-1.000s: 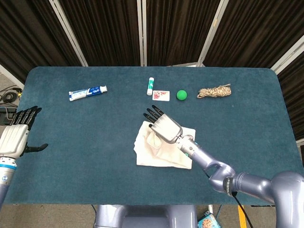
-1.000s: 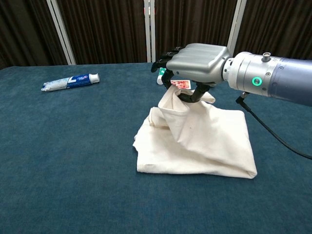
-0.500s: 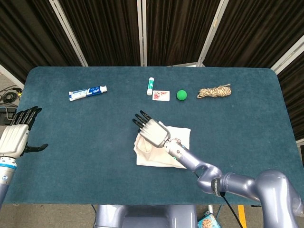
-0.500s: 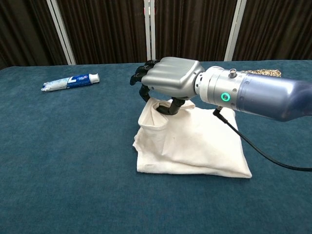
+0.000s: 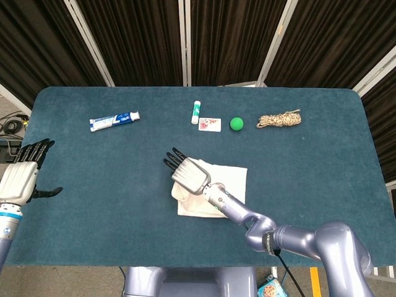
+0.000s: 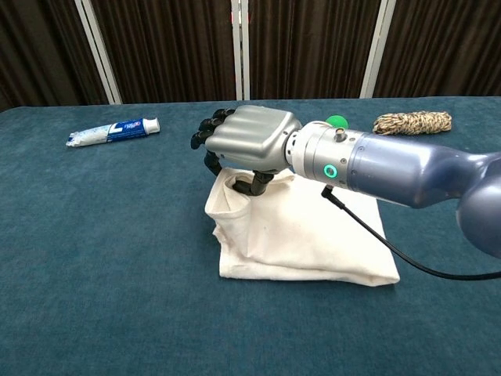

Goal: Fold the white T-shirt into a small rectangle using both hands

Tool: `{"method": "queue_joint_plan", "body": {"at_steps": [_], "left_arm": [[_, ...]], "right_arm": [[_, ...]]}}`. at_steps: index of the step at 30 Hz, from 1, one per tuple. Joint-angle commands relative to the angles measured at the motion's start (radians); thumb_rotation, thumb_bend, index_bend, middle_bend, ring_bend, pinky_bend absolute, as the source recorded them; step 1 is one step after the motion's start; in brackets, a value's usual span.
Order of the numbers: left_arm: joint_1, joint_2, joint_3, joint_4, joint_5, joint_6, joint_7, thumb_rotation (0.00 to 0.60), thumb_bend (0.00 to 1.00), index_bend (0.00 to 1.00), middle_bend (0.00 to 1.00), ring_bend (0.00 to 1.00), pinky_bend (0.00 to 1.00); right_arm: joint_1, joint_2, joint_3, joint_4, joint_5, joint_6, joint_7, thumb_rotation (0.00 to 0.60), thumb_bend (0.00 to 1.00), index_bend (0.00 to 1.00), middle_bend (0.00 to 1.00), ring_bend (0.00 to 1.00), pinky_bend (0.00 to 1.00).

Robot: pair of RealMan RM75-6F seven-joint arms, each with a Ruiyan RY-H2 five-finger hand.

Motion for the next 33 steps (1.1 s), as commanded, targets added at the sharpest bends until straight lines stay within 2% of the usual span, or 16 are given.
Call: {"method": "queue_joint_plan", "body": {"at_steps": [1, 5, 6, 8, 9, 11, 12, 14, 22, 27, 33], "left_arm": [[-0.001, 0.0, 0.0, 0.001, -0.001, -0.001, 0.0, 0.6, 0.0, 0.0, 0.0, 0.0, 0.0], [-0.004, -0.003, 0.001, 0.003, -0.003, -0.007, 0.003, 0.6, 0.0, 0.0, 0.0, 0.0, 0.0], [-0.004, -0.003, 0.001, 0.003, -0.003, -0.007, 0.003, 0.6, 0.0, 0.0, 0.0, 0.0, 0.0], [-0.004, -0.003, 0.002, 0.003, -0.003, -0.007, 0.003, 0.6, 0.0, 0.0, 0.0, 0.0, 0.0], [-0.004, -0.003, 0.001, 0.003, -0.003, -0.007, 0.003, 0.6, 0.0, 0.0, 0.0, 0.0, 0.0], [-0.003, -0.002, 0.001, 0.002, -0.003, -0.006, 0.002, 0.6, 0.0, 0.0, 0.0, 0.0, 0.0], [-0.004, -0.002, 0.001, 0.003, -0.003, -0.007, 0.002, 0.6, 0.0, 0.0, 0.0, 0.0, 0.0], [-0.005, -0.003, 0.002, 0.004, -0.002, -0.01, 0.002, 0.6, 0.0, 0.0, 0.0, 0.0, 0.0], [-0.005, -0.003, 0.004, 0.002, 0.003, -0.011, 0.0, 0.6, 0.0, 0.0, 0.0, 0.0, 0.0], [-0.003, 0.0, 0.006, -0.006, 0.009, -0.005, 0.0, 0.6, 0.0, 0.0, 0.0, 0.0, 0.0], [-0.001, 0.001, 0.006, -0.008, 0.011, -0.001, -0.002, 0.6, 0.0, 0.0, 0.0, 0.0, 0.0]], "right_arm": [[0.006, -0.018, 0.004, 0.021, 0.01, 0.0, -0.008, 0.6, 0.41, 0.75, 0.11, 0.0, 0.0], [0.006, -0.052, 0.007, 0.054, 0.028, 0.003, -0.016, 0.6, 0.41, 0.71, 0.11, 0.0, 0.0], [0.005, -0.056, 0.006, 0.058, 0.031, 0.003, -0.018, 0.6, 0.38, 0.63, 0.1, 0.0, 0.0], [0.001, -0.067, 0.009, 0.063, 0.054, -0.006, -0.027, 0.6, 0.25, 0.37, 0.06, 0.0, 0.0], [-0.001, -0.07, 0.013, 0.059, 0.067, -0.008, -0.034, 0.6, 0.14, 0.22, 0.03, 0.0, 0.0], [-0.006, -0.075, 0.022, 0.051, 0.084, 0.001, -0.047, 0.6, 0.02, 0.05, 0.0, 0.0, 0.0], [-0.009, -0.078, 0.028, 0.043, 0.09, 0.013, -0.052, 0.6, 0.0, 0.01, 0.0, 0.0, 0.0], [-0.019, -0.074, 0.051, 0.013, 0.093, 0.054, -0.028, 0.6, 0.0, 0.0, 0.0, 0.0, 0.0], [-0.049, 0.011, 0.068, -0.082, 0.084, 0.11, 0.0, 0.6, 0.0, 0.0, 0.0, 0.0, 0.0], [-0.085, 0.073, 0.045, -0.119, 0.106, 0.111, -0.016, 0.6, 0.0, 0.0, 0.0, 0.0, 0.0], [-0.108, 0.095, 0.017, -0.137, 0.117, 0.102, -0.005, 0.6, 0.0, 0.0, 0.0, 0.0, 0.0]]}}
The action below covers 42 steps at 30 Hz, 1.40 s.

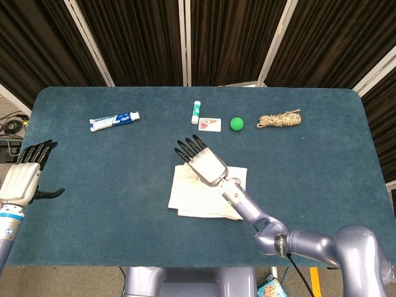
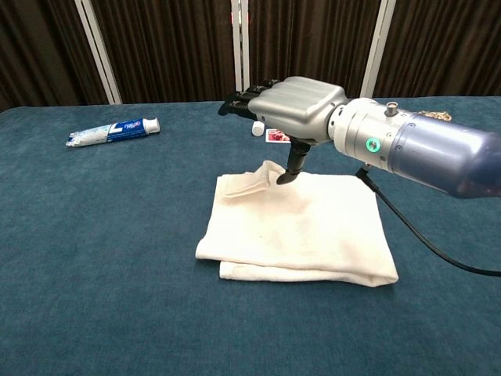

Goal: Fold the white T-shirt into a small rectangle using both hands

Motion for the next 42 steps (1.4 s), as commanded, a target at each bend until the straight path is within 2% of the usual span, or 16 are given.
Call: {"method": "queue_joint_plan", "body": {"at_steps": [1, 6, 10, 16, 20, 34, 42], "left_arm": [[0.0, 0.0, 0.0, 0.001, -0.001, 0.0, 0.0, 0.6, 0.0, 0.0, 0.0, 0.0, 0.0], [-0.002, -0.001, 0.0, 0.004, -0.005, -0.006, 0.0, 0.6, 0.0, 0.0, 0.0, 0.0, 0.0], [-0.003, -0.002, -0.001, 0.006, -0.008, -0.008, 0.0, 0.6, 0.0, 0.0, 0.0, 0.0, 0.0], [-0.004, 0.0, -0.004, 0.011, -0.016, -0.013, -0.011, 0.6, 0.0, 0.0, 0.0, 0.0, 0.0], [-0.007, -0.001, -0.005, 0.016, -0.02, -0.02, -0.016, 0.6, 0.0, 0.0, 0.0, 0.0, 0.0], [-0.022, -0.004, -0.013, 0.05, -0.051, -0.065, -0.05, 0.6, 0.0, 0.0, 0.0, 0.0, 0.0], [-0.026, -0.002, -0.018, 0.064, -0.062, -0.077, -0.07, 0.6, 0.0, 0.0, 0.0, 0.0, 0.0]], "right_arm": [[-0.008, 0.006, -0.013, -0.008, -0.003, -0.001, 0.005, 0.6, 0.0, 0.0, 0.0, 0.0, 0.0], [-0.012, 0.006, -0.036, 0.0, -0.013, -0.01, 0.003, 0.6, 0.0, 0.0, 0.0, 0.0, 0.0], [-0.008, -0.023, -0.038, 0.05, -0.007, -0.024, 0.016, 0.6, 0.0, 0.0, 0.0, 0.0, 0.0], [0.019, -0.103, -0.015, 0.189, -0.004, -0.035, 0.056, 0.6, 0.0, 0.0, 0.0, 0.0, 0.0], [0.042, -0.139, 0.005, 0.24, 0.0, -0.043, 0.068, 0.6, 0.0, 0.0, 0.0, 0.0, 0.0], [0.176, -0.332, 0.096, 0.497, 0.02, -0.072, 0.112, 0.6, 0.0, 0.03, 0.0, 0.0, 0.0], [0.221, -0.403, 0.1, 0.647, 0.01, -0.081, 0.137, 0.6, 0.0, 0.04, 0.0, 0.0, 0.0]]}}
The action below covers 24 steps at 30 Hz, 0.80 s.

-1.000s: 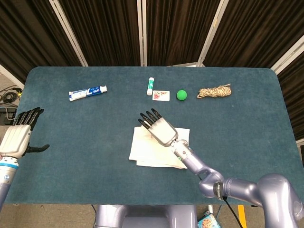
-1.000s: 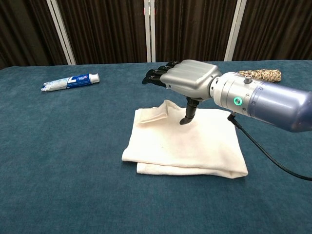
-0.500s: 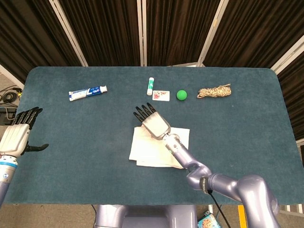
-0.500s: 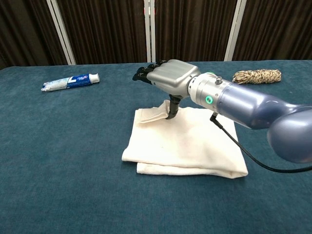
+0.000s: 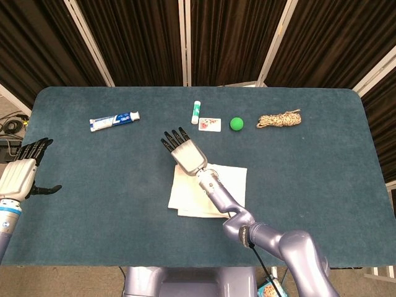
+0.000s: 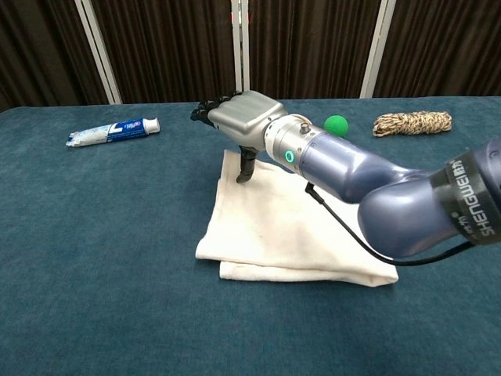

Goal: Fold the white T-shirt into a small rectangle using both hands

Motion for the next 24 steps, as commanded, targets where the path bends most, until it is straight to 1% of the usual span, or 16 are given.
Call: {"method": "queue_joint_plan", "body": {"at_steps": [1, 4, 8, 14, 20, 24], "left_arm": [[-0.002, 0.0, 0.0, 0.003, -0.001, -0.005, -0.004, 0.6, 0.0, 0.0, 0.0, 0.0, 0.0], [-0.003, -0.001, 0.001, 0.005, 0.0, -0.009, -0.005, 0.6, 0.0, 0.0, 0.0, 0.0, 0.0], [-0.005, -0.002, 0.001, 0.008, -0.002, -0.012, -0.006, 0.6, 0.0, 0.0, 0.0, 0.0, 0.0], [-0.006, -0.004, 0.005, 0.002, 0.004, -0.011, 0.003, 0.6, 0.0, 0.0, 0.0, 0.0, 0.0], [-0.003, -0.002, 0.005, -0.002, 0.006, -0.003, 0.004, 0.6, 0.0, 0.0, 0.0, 0.0, 0.0], [-0.003, -0.002, 0.004, -0.002, 0.007, 0.0, 0.003, 0.6, 0.0, 0.0, 0.0, 0.0, 0.0]], "right_arm": [[0.026, -0.041, 0.008, 0.073, -0.004, 0.0, 0.018, 0.6, 0.0, 0.04, 0.0, 0.0, 0.0], [0.039, -0.066, 0.018, 0.119, 0.004, -0.006, 0.029, 0.6, 0.0, 0.05, 0.0, 0.0, 0.0], [0.039, -0.088, 0.003, 0.161, -0.003, -0.022, 0.042, 0.6, 0.0, 0.05, 0.0, 0.0, 0.0], [0.026, -0.101, -0.015, 0.184, -0.015, -0.024, 0.063, 0.6, 0.0, 0.06, 0.0, 0.0, 0.0], [0.024, -0.082, -0.014, 0.159, -0.029, 0.012, 0.08, 0.6, 0.0, 0.06, 0.0, 0.0, 0.0], [0.017, -0.044, -0.014, 0.105, -0.047, 0.057, 0.086, 0.6, 0.0, 0.06, 0.0, 0.0, 0.0]]}}
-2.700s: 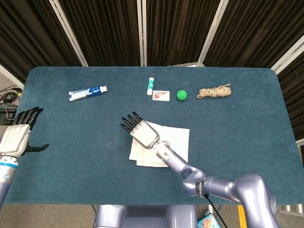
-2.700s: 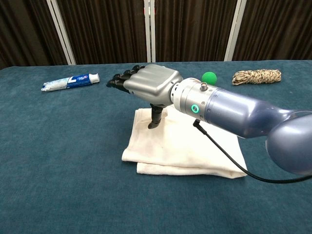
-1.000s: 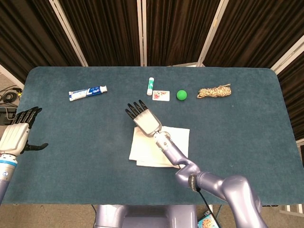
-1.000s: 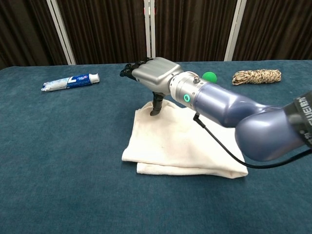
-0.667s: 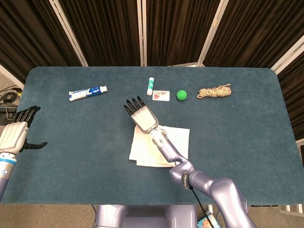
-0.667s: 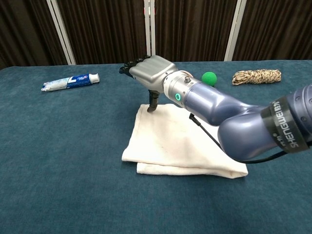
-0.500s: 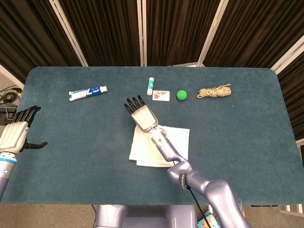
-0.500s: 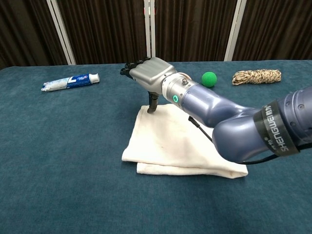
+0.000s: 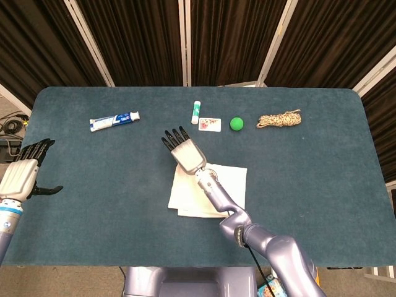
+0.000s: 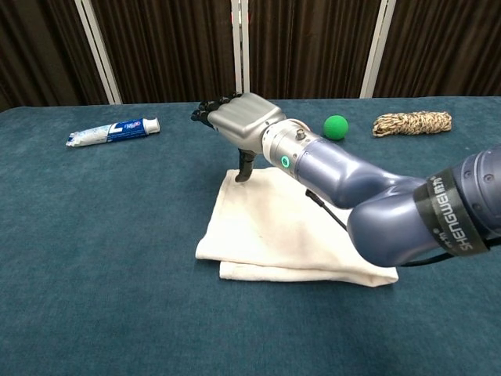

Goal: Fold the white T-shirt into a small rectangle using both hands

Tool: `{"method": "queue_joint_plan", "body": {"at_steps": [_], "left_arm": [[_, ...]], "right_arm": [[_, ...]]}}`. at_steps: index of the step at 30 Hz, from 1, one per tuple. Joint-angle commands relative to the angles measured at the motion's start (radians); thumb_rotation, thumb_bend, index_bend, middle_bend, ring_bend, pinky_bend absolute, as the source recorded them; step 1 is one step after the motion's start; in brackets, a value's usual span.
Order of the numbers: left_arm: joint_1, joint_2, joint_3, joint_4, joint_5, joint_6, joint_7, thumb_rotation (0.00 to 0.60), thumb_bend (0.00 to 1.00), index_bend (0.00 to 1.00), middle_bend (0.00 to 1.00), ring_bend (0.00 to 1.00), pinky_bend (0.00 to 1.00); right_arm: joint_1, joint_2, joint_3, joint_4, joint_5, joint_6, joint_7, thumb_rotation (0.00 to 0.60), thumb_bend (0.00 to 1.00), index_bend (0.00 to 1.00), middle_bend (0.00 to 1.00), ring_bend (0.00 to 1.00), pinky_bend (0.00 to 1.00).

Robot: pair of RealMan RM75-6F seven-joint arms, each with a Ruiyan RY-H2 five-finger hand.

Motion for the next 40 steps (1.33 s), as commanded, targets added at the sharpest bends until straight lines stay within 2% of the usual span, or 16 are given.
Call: {"method": "queue_joint_plan", "body": {"at_steps": [1, 5, 13, 14, 21, 25, 28, 32, 40], "left_arm": [[0.0, 0.0, 0.0, 0.0, 0.001, 0.0, 0.0, 0.6, 0.0, 0.0, 0.0, 0.0, 0.0], [0.002, 0.001, 0.004, -0.006, 0.009, 0.004, 0.003, 0.6, 0.0, 0.0, 0.0, 0.0, 0.0], [0.027, 0.006, 0.021, -0.028, 0.069, 0.054, 0.001, 0.6, 0.0, 0.0, 0.0, 0.0, 0.0], [0.034, 0.004, 0.025, -0.029, 0.082, 0.066, 0.0, 0.6, 0.0, 0.0, 0.0, 0.0, 0.0], [0.085, -0.014, 0.056, -0.014, 0.154, 0.153, -0.003, 0.6, 0.0, 0.0, 0.0, 0.0, 0.0], [0.11, -0.02, 0.067, -0.004, 0.184, 0.195, -0.011, 0.6, 0.0, 0.0, 0.0, 0.0, 0.0], [0.134, -0.018, 0.078, 0.003, 0.205, 0.228, -0.021, 0.6, 0.0, 0.0, 0.0, 0.0, 0.0], [0.16, -0.013, 0.094, 0.012, 0.23, 0.257, -0.027, 0.6, 0.0, 0.0, 0.0, 0.0, 0.0], [0.181, -0.009, 0.101, 0.015, 0.254, 0.284, -0.037, 0.6, 0.0, 0.0, 0.0, 0.0, 0.0]], "right_arm": [[-0.008, 0.036, -0.001, -0.048, -0.017, 0.038, 0.004, 0.6, 0.0, 0.06, 0.0, 0.0, 0.0], [-0.046, 0.128, -0.013, -0.17, -0.049, 0.115, -0.004, 0.6, 0.0, 0.06, 0.0, 0.0, 0.0], [-0.233, 0.451, -0.097, -0.567, -0.118, 0.285, -0.057, 0.6, 0.0, 0.06, 0.0, 0.0, 0.0], [-0.272, 0.508, -0.109, -0.636, -0.119, 0.316, -0.063, 0.6, 0.0, 0.06, 0.0, 0.0, 0.0], [-0.478, 0.747, -0.172, -0.973, -0.091, 0.473, -0.129, 0.6, 0.0, 0.01, 0.0, 0.0, 0.0], [-0.581, 0.824, -0.199, -1.111, -0.051, 0.548, -0.154, 0.6, 0.0, 0.0, 0.0, 0.0, 0.0], [-0.662, 0.873, -0.225, -1.183, -0.035, 0.611, -0.132, 0.6, 0.0, 0.0, 0.0, 0.0, 0.0], [-0.773, 0.914, -0.274, -1.211, -0.034, 0.682, -0.068, 0.6, 0.0, 0.0, 0.0, 0.0, 0.0], [-0.886, 0.912, -0.322, -1.148, -0.09, 0.759, 0.004, 0.6, 0.0, 0.0, 0.0, 0.0, 0.0]]}}
